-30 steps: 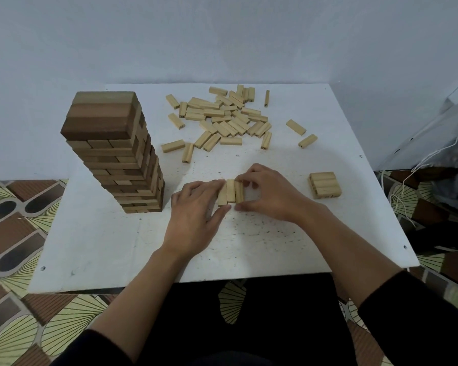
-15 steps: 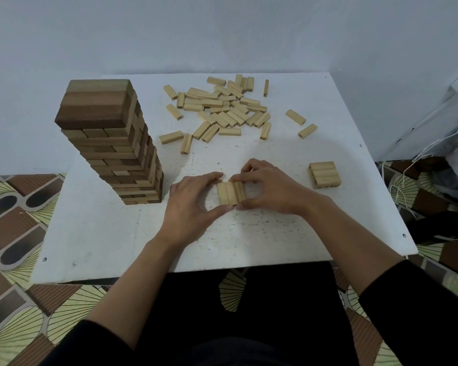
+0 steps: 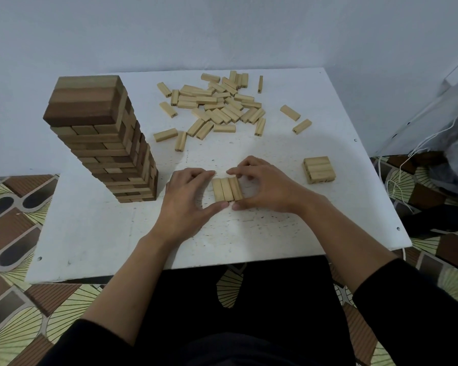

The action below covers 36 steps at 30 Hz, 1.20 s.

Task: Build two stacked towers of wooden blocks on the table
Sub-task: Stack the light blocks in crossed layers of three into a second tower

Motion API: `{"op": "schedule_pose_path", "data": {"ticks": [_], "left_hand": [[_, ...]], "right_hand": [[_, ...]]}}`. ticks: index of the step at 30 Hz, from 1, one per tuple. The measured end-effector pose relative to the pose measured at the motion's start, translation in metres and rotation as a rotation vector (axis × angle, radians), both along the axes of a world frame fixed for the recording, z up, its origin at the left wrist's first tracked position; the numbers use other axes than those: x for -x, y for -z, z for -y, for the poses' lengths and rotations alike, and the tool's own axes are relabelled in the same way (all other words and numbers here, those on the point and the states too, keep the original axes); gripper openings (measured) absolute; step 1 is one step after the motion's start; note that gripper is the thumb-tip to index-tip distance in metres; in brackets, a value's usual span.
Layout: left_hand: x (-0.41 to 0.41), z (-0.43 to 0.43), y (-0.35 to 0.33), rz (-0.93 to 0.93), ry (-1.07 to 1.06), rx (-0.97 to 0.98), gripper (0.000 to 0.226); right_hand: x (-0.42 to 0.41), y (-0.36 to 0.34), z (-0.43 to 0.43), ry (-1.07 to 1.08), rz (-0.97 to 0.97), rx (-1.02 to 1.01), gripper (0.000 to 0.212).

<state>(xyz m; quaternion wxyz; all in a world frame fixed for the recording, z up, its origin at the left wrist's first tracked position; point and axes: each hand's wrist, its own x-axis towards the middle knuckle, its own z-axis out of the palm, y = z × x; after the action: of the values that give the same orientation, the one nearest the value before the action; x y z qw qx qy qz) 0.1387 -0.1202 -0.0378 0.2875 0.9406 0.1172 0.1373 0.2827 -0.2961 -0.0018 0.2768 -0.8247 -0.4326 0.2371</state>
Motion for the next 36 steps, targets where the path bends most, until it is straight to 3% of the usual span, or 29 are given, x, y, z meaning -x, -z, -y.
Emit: {"op": "schedule_pose_path", "data": {"ticks": [16,25,29,36], "left_hand": [[-0.005,-0.001,-0.001,-0.051,-0.012,-0.003,0.073],[-0.006,-0.002,-0.002,-0.093,0.031,-0.013,0.074],[-0.007,0.0,-0.004,-0.113,0.053,-0.022,0.064],[-0.011,0.0,-0.015,-0.159,0.113,0.02,0.071]], "right_hand": [[-0.004,-0.001,0.0,-0.052,0.012,-0.003,0.054],[-0.003,-0.002,0.001,-0.077,0.07,0.014,0.053],[-0.003,-0.001,0.001,-0.081,0.074,0.01,0.055],[-0.005,-0.007,-0.001,-0.108,0.056,0.002,0.05]]}}
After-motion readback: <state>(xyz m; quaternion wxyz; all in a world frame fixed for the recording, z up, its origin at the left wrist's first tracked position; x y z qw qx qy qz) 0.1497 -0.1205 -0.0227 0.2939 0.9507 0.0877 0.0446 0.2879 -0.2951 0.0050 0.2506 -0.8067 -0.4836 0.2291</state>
